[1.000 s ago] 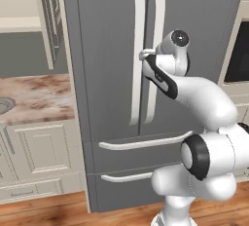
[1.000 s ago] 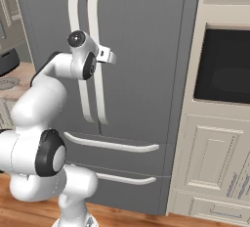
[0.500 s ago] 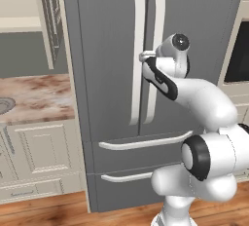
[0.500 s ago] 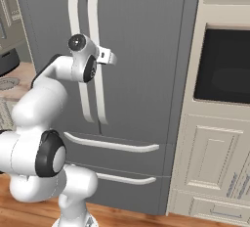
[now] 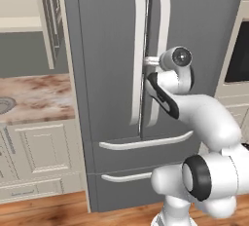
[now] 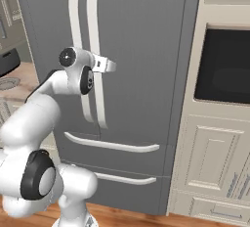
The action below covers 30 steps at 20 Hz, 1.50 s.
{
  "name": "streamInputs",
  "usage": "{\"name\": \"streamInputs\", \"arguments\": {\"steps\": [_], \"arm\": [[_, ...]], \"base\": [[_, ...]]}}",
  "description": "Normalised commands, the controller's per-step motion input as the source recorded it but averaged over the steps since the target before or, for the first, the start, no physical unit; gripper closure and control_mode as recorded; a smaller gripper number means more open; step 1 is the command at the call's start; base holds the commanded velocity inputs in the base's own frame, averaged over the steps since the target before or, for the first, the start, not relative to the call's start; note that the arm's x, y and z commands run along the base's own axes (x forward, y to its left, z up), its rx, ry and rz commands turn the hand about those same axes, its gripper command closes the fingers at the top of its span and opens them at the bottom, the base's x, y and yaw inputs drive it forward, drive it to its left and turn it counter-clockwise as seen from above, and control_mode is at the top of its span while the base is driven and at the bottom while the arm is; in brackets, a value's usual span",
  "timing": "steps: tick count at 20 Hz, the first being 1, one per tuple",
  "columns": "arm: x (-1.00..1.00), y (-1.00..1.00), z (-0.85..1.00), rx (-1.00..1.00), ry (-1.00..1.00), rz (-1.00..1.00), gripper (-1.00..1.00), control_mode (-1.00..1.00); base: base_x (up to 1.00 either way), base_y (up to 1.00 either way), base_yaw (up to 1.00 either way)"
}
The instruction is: Move the hot dog bun to the plate on the dining table and place the condiment next to that plate. Then navigate to the fridge and take the sausage and place it on the plate as well.
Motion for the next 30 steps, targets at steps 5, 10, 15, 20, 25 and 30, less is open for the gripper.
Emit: {"name": "streamInputs", "arguments": {"steps": [5,10,15,20,25,30], "arm": [[-0.99,-0.92,0.28,0.0,-0.08,-0.13,1.0,-1.0],[-1.0,-0.98,0.31,0.0,-0.01,-0.14,1.0,-1.0],[-1.0,-1.0,0.34,0.0,0.0,-0.14,1.0,-1.0],[-1.0,-0.8,0.44,0.0,-0.01,-0.1,-1.0,-1.0],[-1.0,-0.13,0.84,0.01,-0.17,-0.02,-1.0,-1.0],[-1.0,0.76,0.8,0.0,-0.18,0.0,-1.0,-1.0]], "base": [[0.0,0.0,0.0],[0.0,0.0,0.0],[0.0,0.0,0.0],[0.0,0.0,0.0],[0.0,0.0,0.0],[0.0,0.0,0.0]]}}
